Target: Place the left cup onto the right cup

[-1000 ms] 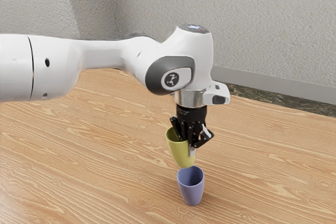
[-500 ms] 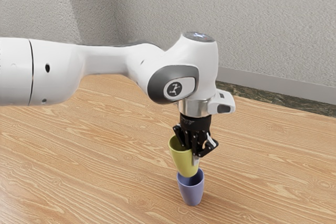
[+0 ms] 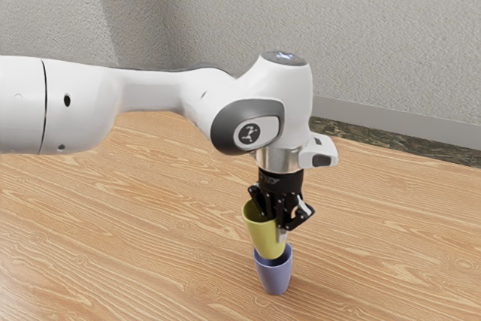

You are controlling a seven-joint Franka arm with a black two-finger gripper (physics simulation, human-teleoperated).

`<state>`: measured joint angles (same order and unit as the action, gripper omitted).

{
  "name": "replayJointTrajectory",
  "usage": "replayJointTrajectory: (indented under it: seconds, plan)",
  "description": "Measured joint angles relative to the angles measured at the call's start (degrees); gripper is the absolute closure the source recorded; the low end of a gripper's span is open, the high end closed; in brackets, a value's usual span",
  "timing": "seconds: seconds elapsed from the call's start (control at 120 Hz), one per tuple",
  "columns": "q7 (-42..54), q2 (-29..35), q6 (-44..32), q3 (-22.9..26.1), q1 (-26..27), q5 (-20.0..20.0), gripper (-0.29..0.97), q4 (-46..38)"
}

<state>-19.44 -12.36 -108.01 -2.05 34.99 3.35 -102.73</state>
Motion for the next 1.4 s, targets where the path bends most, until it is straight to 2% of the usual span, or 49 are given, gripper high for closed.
replayJointTrajectory:
  seconds: [1.4]
  plan:
    - [-1.5, -0.8, -6.0, 0.0, 0.0, 0.1, 0.78, -3.5]
